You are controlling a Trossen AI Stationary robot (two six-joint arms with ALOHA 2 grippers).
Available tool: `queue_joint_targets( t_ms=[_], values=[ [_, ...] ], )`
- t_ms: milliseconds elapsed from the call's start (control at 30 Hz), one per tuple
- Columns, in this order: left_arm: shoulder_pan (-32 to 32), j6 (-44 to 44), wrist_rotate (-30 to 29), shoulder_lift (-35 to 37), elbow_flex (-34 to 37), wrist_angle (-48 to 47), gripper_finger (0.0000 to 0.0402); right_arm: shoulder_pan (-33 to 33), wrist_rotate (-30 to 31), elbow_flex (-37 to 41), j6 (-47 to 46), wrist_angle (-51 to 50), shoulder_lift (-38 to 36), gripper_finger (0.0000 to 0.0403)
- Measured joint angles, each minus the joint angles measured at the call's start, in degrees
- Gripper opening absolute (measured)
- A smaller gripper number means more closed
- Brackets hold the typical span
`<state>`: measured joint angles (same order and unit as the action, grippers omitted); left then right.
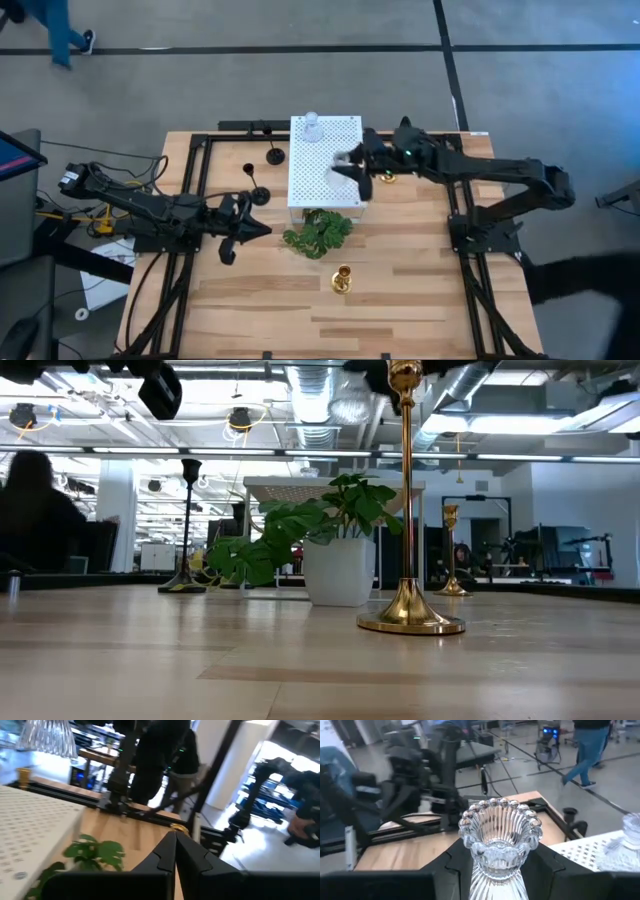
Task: Pick & Place candle stick holders
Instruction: Align the transparent candle holder with the other transparent candle holder on the shelf
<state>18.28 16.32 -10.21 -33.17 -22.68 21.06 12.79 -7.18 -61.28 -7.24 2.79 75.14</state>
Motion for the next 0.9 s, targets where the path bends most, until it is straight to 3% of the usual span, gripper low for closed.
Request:
queue_joint_targets(
  t_ms=[267,467,633,900],
  values=[
    [0.00,-0.35,-8.03,0.00,-0.02,0.02,0.0008,6.46,-0.51,-5.25,-1.20,1.09,8.59,0.0117],
    [0.00,-5.87,-12.85,0.00,-0.02,0.10,0.0008,9.31,-0.66,-11.17,-0.19,-1.38,13.37,0.0117],
    [0.00,-6.01,-17.81,0.07,-0.02,0.46,0.0008,12.29,-0.68,-15.43,3.11,-8.29,15.61,0.0117],
    [0.00,-6.01,-20.12,0.07,-0.02,0.90,0.0008,16.99,-3.50,-17.29,3.17,-8.26,16.08,0.0117]
  ],
)
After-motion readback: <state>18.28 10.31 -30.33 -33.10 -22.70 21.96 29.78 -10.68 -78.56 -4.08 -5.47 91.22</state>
